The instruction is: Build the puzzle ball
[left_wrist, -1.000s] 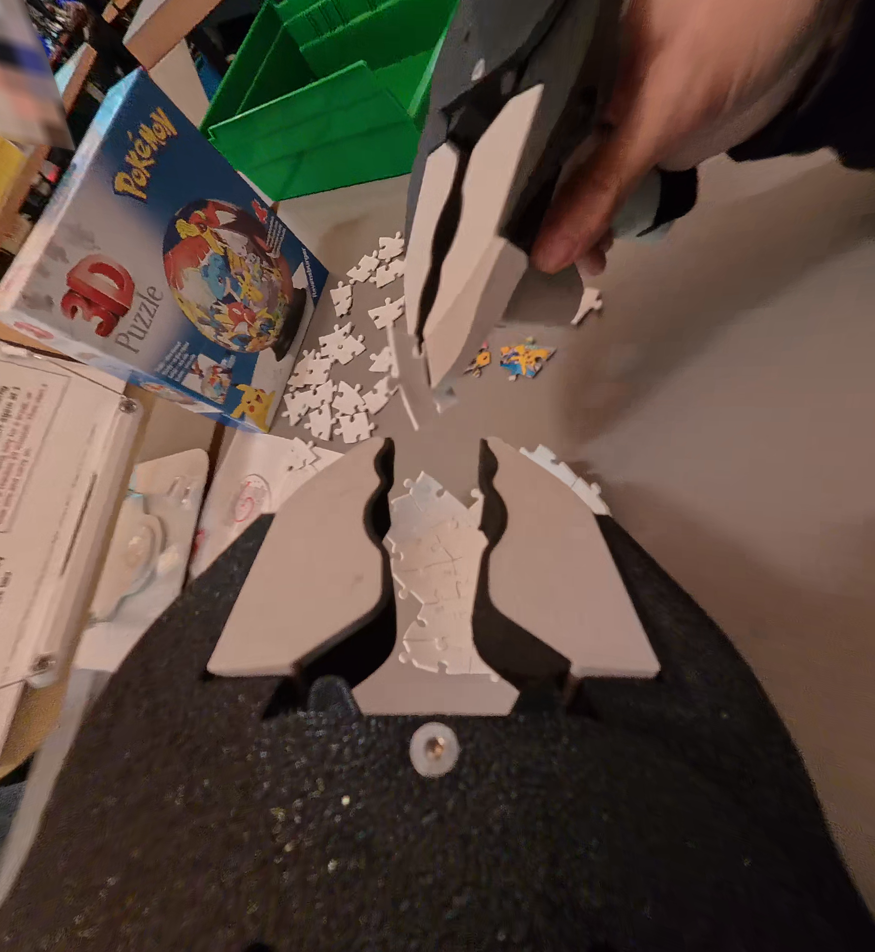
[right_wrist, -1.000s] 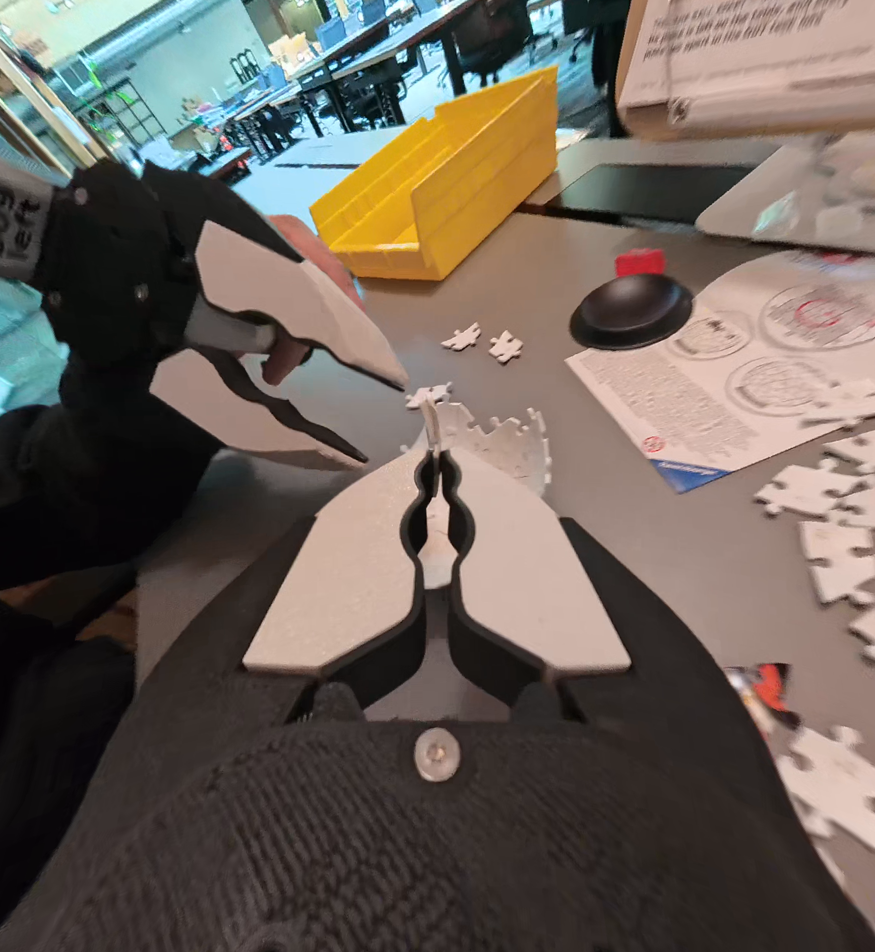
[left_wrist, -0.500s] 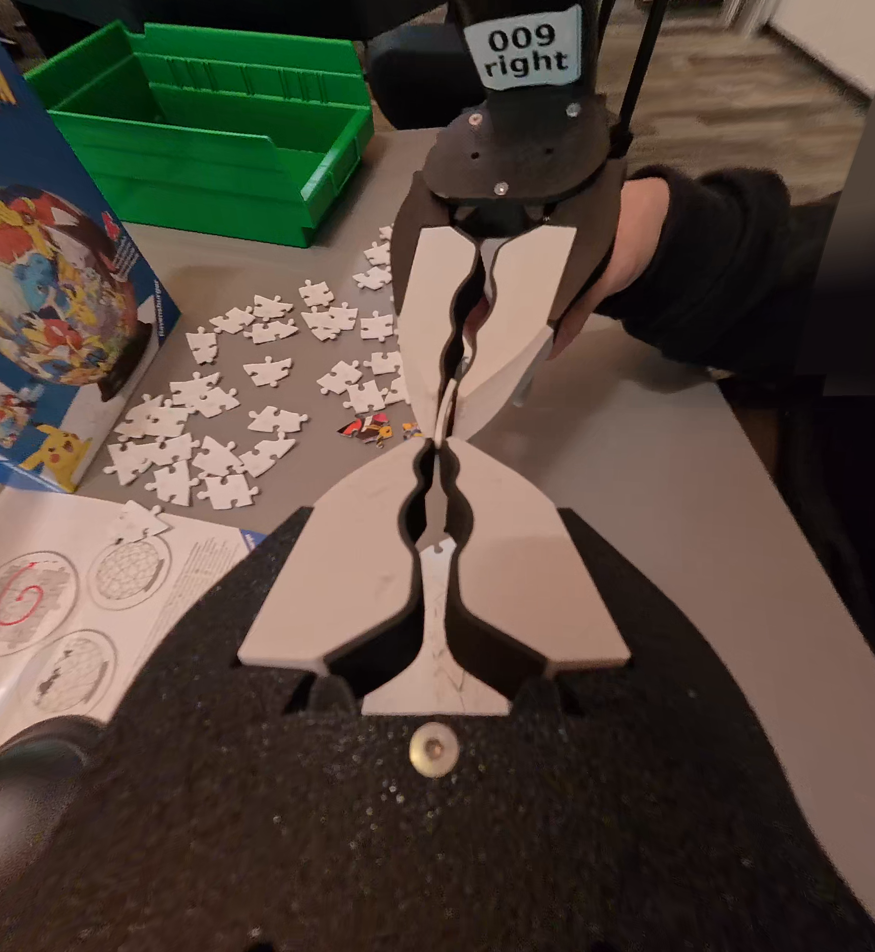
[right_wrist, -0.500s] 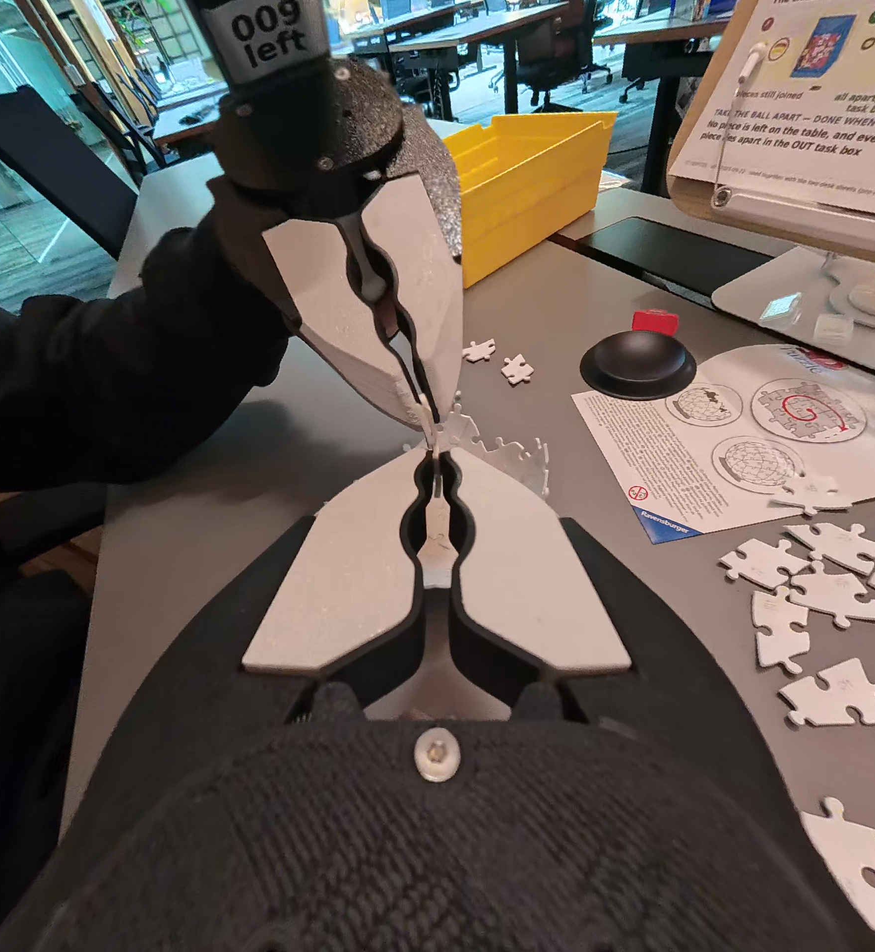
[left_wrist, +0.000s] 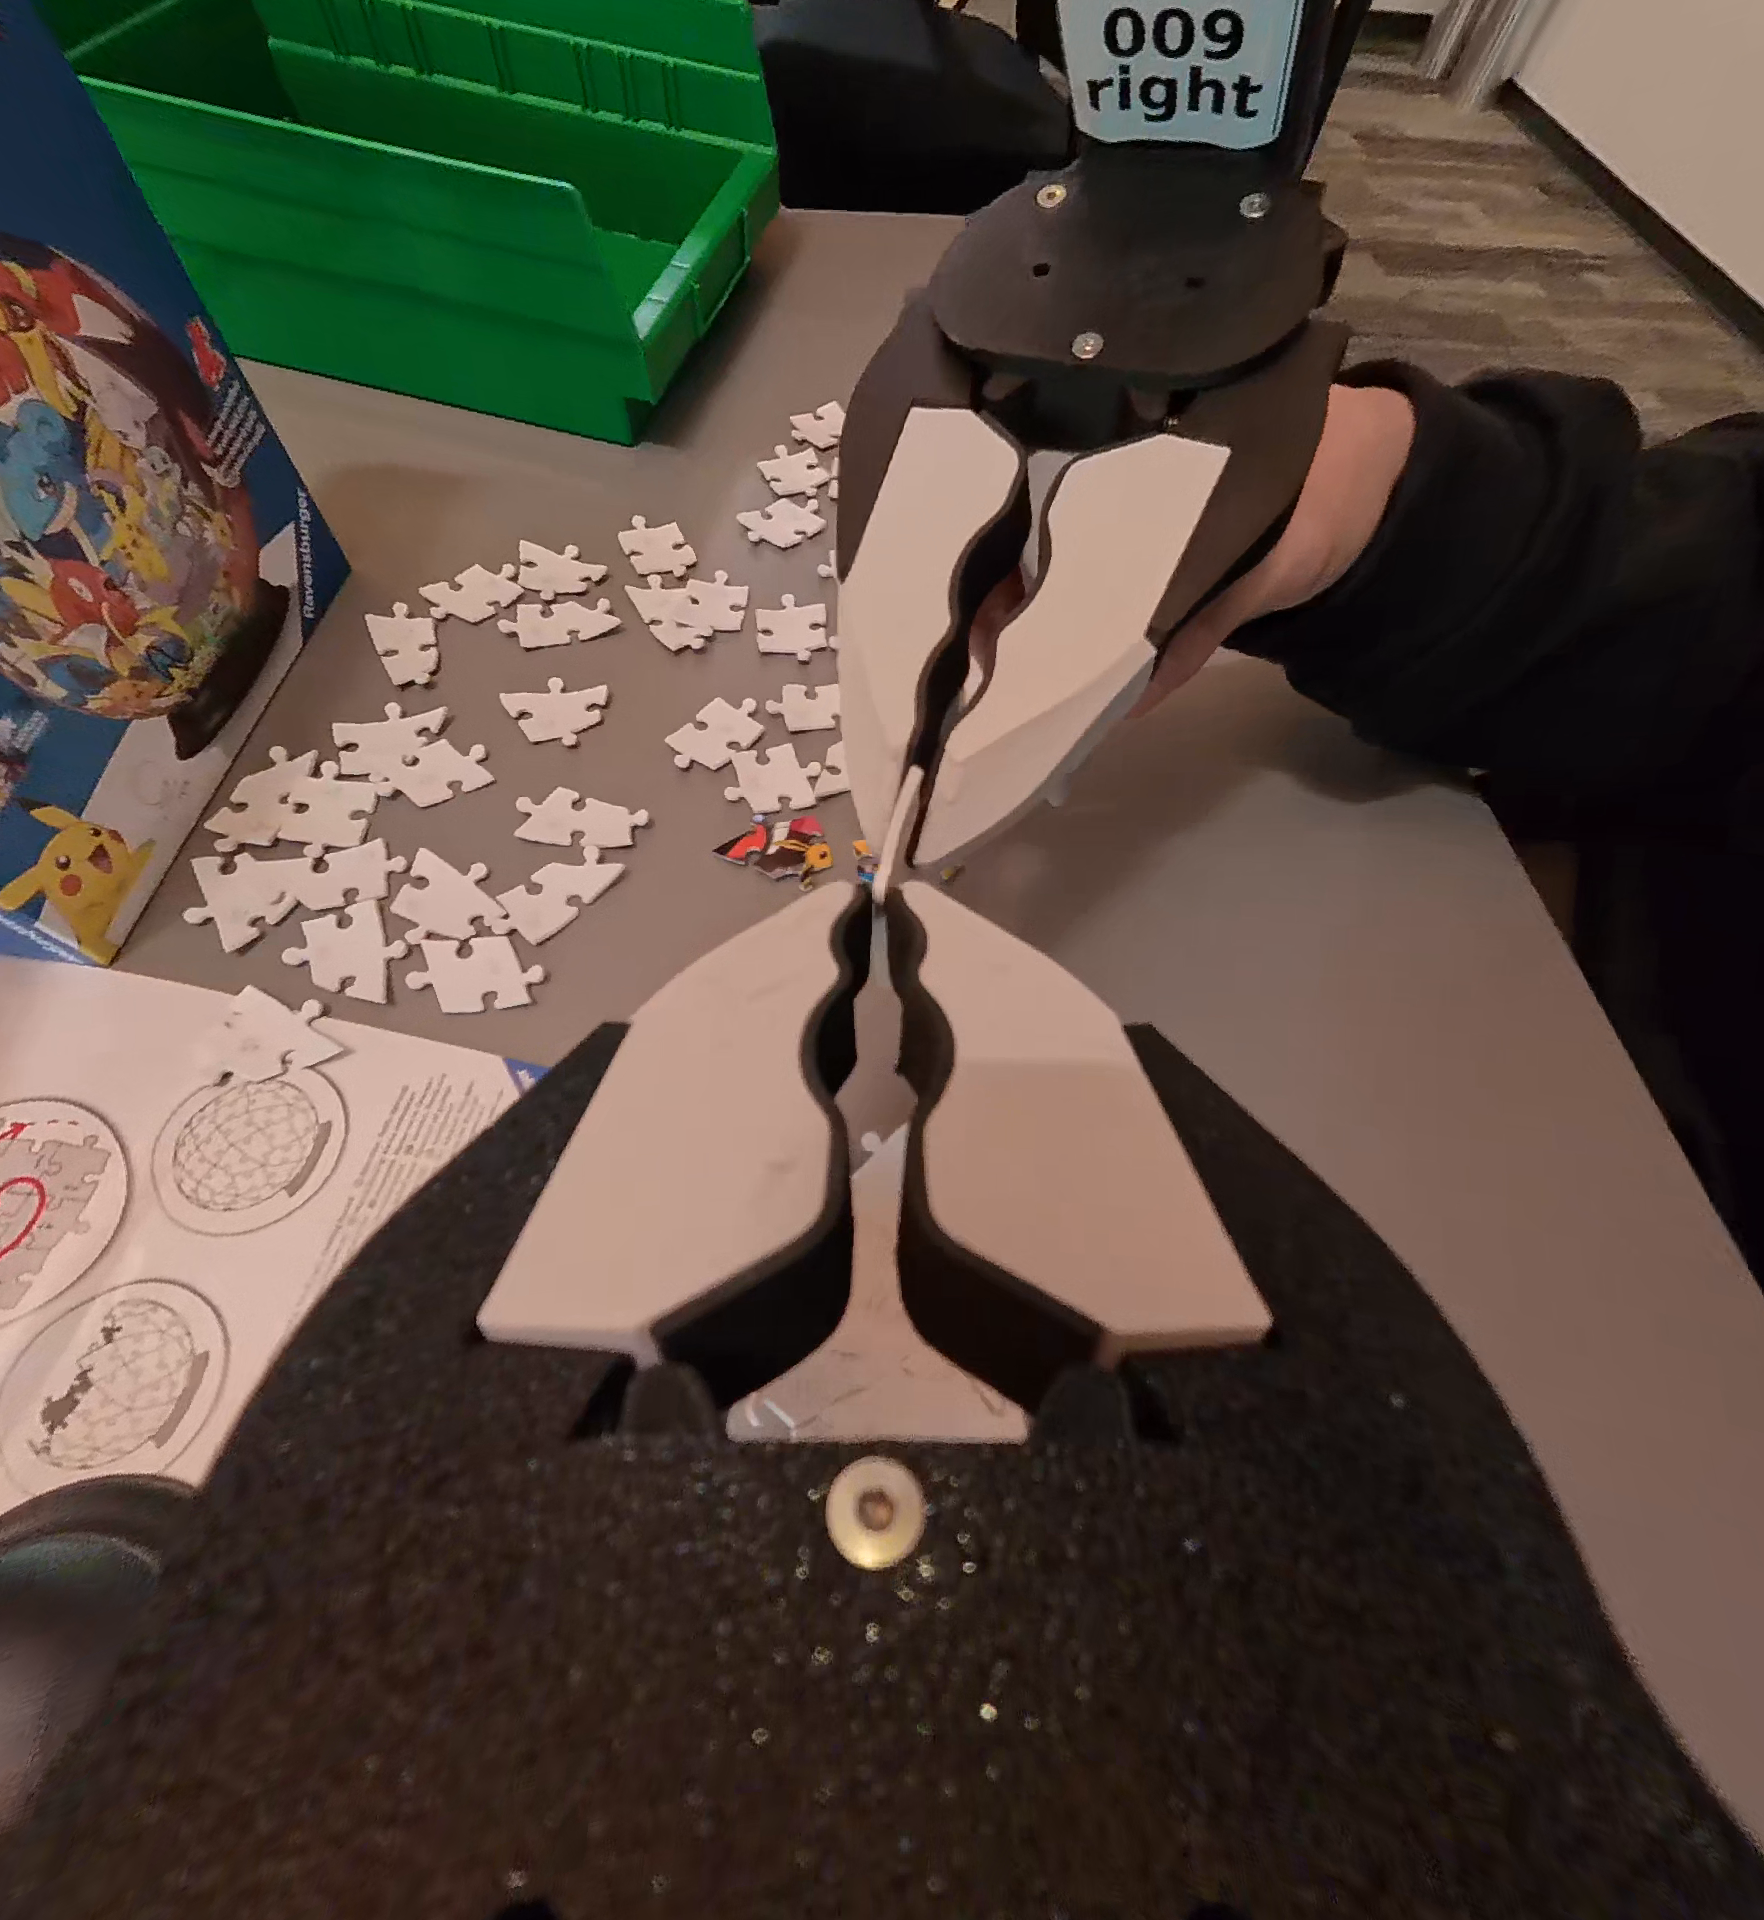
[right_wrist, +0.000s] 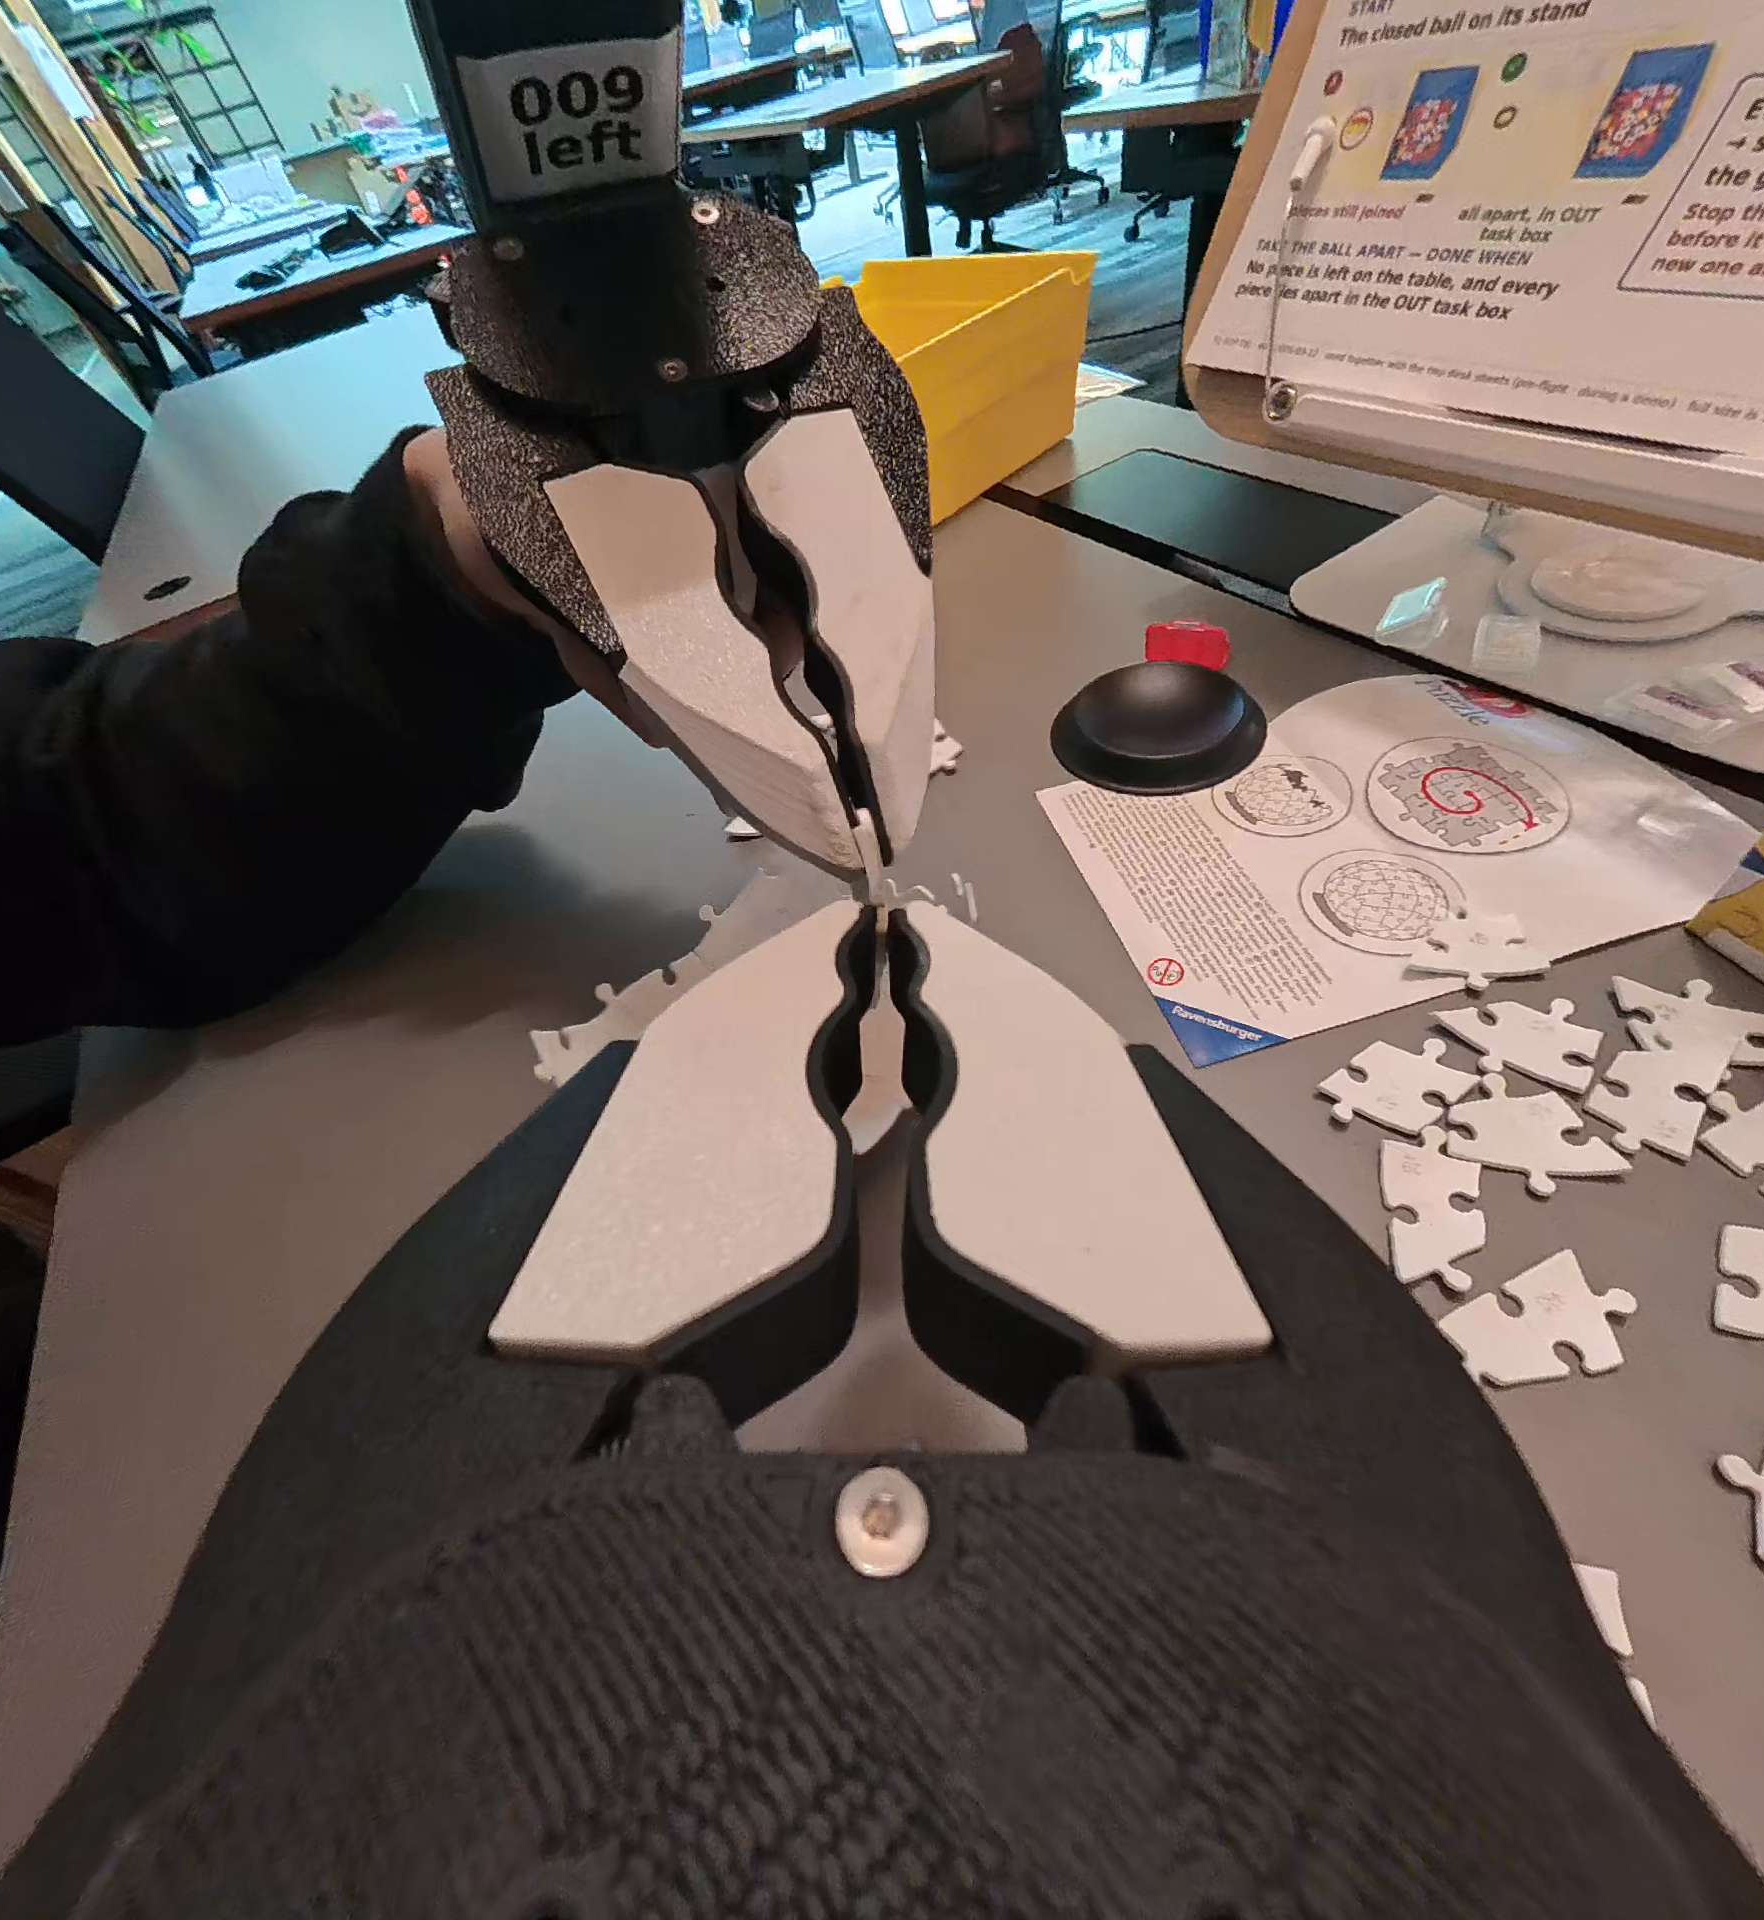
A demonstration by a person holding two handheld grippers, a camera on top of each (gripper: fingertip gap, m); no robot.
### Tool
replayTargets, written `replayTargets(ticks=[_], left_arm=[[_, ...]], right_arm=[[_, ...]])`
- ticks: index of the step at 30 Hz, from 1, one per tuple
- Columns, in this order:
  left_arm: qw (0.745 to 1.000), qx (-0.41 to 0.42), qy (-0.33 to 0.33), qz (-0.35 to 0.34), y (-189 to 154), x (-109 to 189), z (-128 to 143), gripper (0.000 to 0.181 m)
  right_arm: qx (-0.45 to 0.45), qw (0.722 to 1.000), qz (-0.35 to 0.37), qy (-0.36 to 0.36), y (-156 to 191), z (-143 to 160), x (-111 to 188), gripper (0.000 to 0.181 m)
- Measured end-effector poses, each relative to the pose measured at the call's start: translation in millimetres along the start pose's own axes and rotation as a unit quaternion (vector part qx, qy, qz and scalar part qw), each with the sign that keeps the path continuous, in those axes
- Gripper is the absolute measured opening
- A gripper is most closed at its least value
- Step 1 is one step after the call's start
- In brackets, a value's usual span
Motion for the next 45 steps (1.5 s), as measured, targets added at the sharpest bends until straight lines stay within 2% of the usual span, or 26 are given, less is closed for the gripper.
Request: replayTargets(ticks=[3,6,12,20,26,34,39,45], left_arm=[[1.000,-0.008,0.004,-0.018,9.5,-0.5,-2.7,0.014],[1.000,-0.014,0.005,0.002,7.2,1.3,-6.3,0.000],[1.000,-0.014,0.016,0.007,8.7,2.7,-2.4,0.000],[0.999,0.025,-0.005,0.023,12.6,8.5,-4.8,0.000],[1.000,0.022,0.000,0.012,14.3,11.3,-4.4,0.000],[1.000,0.022,0.017,-0.002,18.2,12.8,1.8,0.000],[0.999,0.028,0.006,-0.020,24.2,15.1,-0.5,0.000],[0.997,0.016,0.011,-0.068,39.4,23.3,3.3,0.019]], right_arm=[[-0.015,1.000,0.004,-0.001,-5.3,1.5,-0.5,0.002],[-0.022,1.000,0.001,0.003,-6.9,4.6,-3.1,0.002],[-0.025,1.000,-0.005,0.014,-8.2,4.2,-11.2,0.002],[-0.053,0.998,-0.033,-0.025,-8.6,-2.5,-16.4,0.002],[-0.017,0.999,-0.020,-0.025,-9.9,-3.8,-19.3,0.002],[-0.037,0.999,-0.013,-0.007,-11.6,-1.9,-25.9,0.002],[-0.089,0.996,-0.002,-0.020,-15.6,-3.7,-22.5,0.002],[-0.110,0.994,0.024,-0.004,-21.0,6.5,-13.0,0.002]])
Point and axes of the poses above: each gripper's, where its closed fingertips meet, x back along the fingers, z out of its underside, y = z × x across the jaws, the point moved 1 cm from there along x, back along the fingers, and after that the axes turned 5 degrees about -z, right-handed, at the moved point
